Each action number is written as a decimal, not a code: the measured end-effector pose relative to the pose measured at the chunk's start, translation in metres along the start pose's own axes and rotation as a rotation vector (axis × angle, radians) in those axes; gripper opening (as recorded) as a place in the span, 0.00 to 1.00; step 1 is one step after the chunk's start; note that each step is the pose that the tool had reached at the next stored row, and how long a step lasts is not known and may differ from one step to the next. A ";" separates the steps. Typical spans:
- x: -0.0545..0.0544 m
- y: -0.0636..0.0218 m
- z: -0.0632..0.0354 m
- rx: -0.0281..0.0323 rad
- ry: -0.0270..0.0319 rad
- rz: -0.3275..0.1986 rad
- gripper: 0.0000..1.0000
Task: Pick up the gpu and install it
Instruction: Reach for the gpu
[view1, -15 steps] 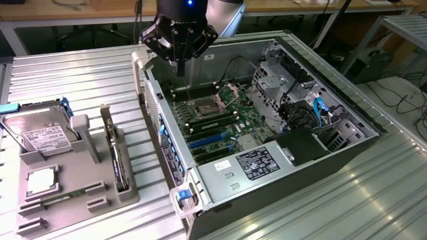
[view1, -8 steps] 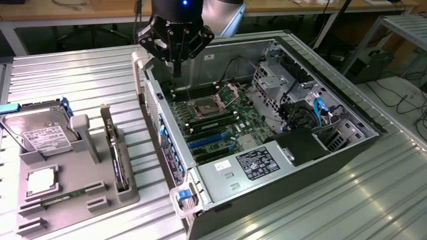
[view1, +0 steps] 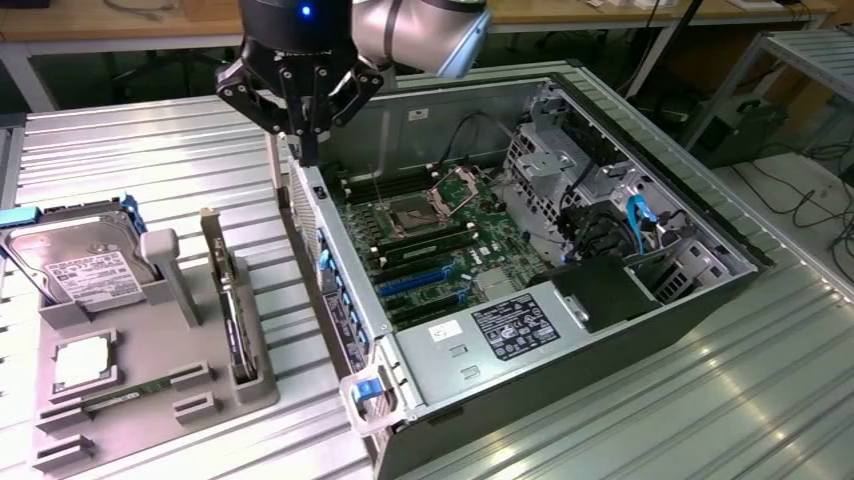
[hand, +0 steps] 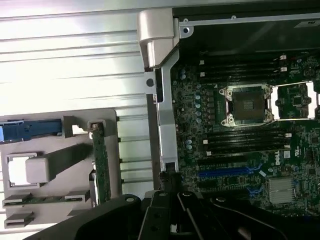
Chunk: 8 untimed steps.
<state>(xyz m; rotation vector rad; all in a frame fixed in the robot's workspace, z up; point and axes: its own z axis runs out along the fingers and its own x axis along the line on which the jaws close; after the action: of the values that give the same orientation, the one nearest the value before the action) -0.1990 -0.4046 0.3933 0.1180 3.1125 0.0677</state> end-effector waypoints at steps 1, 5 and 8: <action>0.010 -0.0028 -0.0004 0.0000 0.0000 0.000 0.11; 0.032 -0.0091 -0.0012 0.0000 0.0000 0.000 0.11; 0.036 -0.0101 -0.0013 0.0000 0.0000 0.000 0.11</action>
<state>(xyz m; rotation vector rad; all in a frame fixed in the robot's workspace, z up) -0.2355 -0.4120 0.3933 0.1180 3.1125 0.0676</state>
